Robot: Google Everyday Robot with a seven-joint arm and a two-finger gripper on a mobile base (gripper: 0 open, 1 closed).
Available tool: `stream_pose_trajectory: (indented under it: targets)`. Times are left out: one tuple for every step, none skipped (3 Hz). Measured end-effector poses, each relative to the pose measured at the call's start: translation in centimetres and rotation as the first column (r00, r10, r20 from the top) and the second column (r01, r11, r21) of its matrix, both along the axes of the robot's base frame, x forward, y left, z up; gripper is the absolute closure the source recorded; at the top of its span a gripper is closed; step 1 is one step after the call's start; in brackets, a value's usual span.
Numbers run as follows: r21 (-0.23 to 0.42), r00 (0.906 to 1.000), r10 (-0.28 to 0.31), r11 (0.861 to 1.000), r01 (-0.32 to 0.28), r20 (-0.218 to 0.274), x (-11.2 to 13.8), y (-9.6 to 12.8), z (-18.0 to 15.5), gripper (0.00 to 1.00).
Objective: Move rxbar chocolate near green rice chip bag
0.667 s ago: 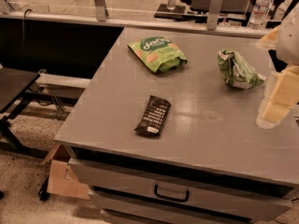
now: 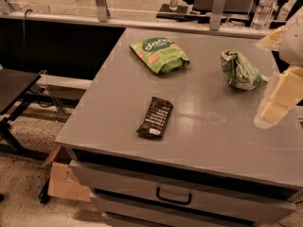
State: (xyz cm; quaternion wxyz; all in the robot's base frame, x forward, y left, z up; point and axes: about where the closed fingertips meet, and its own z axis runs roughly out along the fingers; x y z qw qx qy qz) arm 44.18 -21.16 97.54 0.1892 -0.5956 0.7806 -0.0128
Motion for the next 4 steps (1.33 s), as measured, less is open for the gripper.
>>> stream_pose_trajectory:
  targets:
    - [0.243, 0.9956, 0.037, 0.968, -0.057, 0.086, 1.8, 2.1, -1.1, 0.0]
    - [0.408, 0.9848, 0.064, 0.904, -0.126, 0.161, 3.6, 4.8, -2.7, 0.0]
    - [0.474, 0.9829, 0.052, 0.871, -0.132, 0.177, 4.7, 5.3, -5.7, 0.0]
    - [0.479, 0.9818, 0.011, 0.872, -0.102, 0.189, 5.5, 4.5, -7.9, 0.0]
